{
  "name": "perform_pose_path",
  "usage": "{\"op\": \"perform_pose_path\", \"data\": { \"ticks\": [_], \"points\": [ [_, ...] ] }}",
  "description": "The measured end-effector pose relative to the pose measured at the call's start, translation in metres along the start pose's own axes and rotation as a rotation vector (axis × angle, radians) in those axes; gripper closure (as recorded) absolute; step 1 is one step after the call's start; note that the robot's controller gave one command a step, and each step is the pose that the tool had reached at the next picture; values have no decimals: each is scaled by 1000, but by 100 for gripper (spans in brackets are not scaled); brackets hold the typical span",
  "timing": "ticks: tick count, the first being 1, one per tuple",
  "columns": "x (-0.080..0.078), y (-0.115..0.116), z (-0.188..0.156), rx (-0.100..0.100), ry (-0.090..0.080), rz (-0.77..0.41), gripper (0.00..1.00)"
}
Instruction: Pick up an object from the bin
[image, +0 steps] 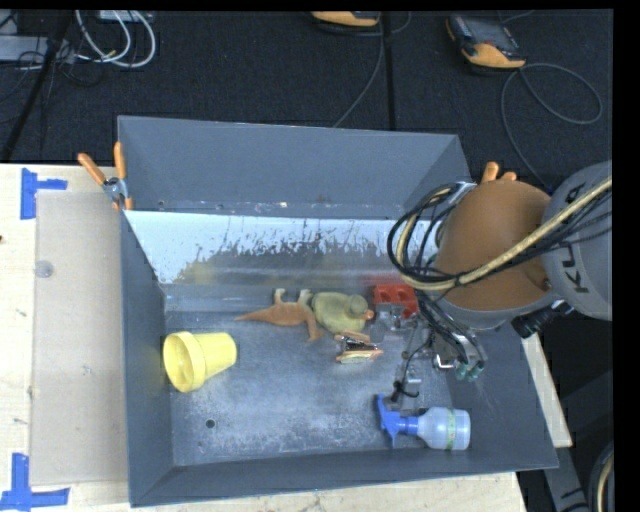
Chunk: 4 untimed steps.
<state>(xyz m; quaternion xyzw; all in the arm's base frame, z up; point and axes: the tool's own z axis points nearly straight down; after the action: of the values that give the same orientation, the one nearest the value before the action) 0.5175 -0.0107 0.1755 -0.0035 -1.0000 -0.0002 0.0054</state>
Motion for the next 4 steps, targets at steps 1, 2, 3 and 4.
{"op": "perform_pose_path", "data": {
  "ticks": [1,2,3,4],
  "points": [
    [-2,0,-4,0,-8,0,0],
    [6,-18,32,-1,-14,-29,0],
    [33,-31,85,0,-6,-153,0],
    [34,-43,101,-1,-16,-108,0]
  ]
}}
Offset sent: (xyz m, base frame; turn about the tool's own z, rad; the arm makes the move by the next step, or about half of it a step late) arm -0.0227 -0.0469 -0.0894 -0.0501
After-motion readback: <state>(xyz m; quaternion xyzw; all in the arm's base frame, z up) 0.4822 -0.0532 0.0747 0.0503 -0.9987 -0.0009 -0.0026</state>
